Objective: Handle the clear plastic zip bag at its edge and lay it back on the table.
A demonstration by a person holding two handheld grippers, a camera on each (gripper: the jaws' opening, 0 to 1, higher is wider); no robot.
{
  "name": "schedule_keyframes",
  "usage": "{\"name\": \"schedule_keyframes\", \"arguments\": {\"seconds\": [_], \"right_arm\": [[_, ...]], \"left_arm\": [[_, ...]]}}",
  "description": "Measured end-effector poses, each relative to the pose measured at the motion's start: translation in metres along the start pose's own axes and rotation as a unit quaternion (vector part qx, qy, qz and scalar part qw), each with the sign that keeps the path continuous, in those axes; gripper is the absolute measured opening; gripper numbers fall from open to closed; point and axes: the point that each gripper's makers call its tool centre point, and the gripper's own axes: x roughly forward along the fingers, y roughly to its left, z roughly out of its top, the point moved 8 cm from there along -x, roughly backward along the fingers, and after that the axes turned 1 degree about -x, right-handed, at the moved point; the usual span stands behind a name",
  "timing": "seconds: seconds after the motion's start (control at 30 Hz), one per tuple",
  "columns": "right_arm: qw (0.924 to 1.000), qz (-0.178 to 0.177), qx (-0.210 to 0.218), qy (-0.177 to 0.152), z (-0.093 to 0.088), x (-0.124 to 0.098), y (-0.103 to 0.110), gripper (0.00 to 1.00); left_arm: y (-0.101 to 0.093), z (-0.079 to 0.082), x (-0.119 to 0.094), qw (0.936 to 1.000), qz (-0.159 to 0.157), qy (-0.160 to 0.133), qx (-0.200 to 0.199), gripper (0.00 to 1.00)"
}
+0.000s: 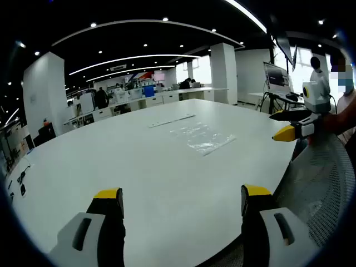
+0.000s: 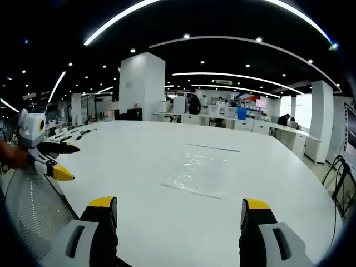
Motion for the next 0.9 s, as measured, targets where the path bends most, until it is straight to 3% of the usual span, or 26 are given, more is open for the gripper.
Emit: {"name": "schedule_keyframes", "arguments": {"seconds": [0.9], "right_arm": [[1.0, -0.002, 0.002, -0.007, -0.0006, 0.0004, -0.0031, 0.92]], "left_arm": [[-0.0016, 0.0009, -0.0002, 1.0, 0.001, 0.0, 0.005, 0.84]]}}
